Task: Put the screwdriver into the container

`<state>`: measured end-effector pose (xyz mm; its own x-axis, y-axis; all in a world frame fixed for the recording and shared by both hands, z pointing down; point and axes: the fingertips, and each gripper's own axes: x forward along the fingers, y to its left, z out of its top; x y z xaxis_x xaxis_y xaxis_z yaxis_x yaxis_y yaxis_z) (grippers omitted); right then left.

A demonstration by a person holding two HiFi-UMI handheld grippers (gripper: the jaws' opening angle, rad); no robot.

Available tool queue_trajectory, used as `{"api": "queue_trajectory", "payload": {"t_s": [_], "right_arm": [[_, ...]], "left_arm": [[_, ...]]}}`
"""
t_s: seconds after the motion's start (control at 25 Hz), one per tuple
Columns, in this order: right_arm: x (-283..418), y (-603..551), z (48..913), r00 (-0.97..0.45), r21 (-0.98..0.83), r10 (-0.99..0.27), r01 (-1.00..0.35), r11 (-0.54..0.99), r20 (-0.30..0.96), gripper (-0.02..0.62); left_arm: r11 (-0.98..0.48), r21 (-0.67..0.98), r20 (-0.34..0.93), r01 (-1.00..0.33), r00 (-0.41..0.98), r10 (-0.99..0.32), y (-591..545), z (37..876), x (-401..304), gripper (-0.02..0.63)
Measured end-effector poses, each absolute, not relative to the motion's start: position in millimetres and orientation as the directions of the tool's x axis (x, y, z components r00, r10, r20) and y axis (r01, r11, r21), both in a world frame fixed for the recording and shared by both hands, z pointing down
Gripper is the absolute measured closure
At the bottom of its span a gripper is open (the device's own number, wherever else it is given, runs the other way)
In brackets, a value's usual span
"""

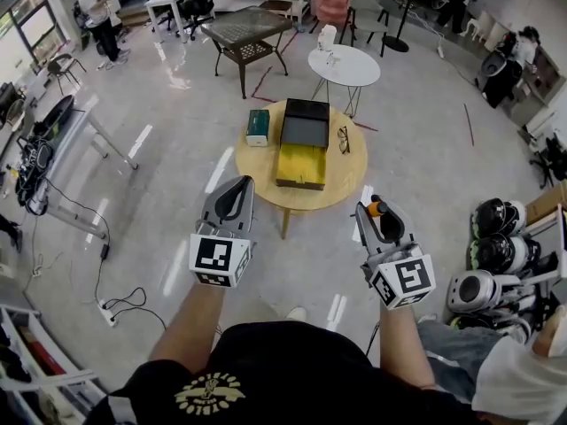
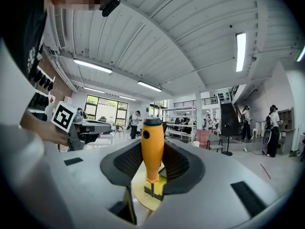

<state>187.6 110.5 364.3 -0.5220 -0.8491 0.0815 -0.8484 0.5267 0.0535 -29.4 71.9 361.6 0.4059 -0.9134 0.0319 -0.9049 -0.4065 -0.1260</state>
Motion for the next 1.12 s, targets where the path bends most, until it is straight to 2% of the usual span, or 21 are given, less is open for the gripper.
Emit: {"api": "queue_trajectory", "payload": {"t_s": [0.64, 1.12], "right_arm": [[188.4, 87.8, 383.7, -0.519, 0.02, -0.848, -0.851, 0.524, 0.107, 0.463], [172.6, 41.4, 390.3, -0.514, 0.012, -0.848, -0.855, 0.519, 0.128, 0.463]], "left_arm": [[-0.366, -0.127, 0.071, -0.922, 0.359, -0.93, 53.3, 380.9, -47.1, 0.588], [-0.39, -0.12, 0.093, -0.913, 0.381, -0.92, 3.6, 391.0, -60.7, 0.588]]}}
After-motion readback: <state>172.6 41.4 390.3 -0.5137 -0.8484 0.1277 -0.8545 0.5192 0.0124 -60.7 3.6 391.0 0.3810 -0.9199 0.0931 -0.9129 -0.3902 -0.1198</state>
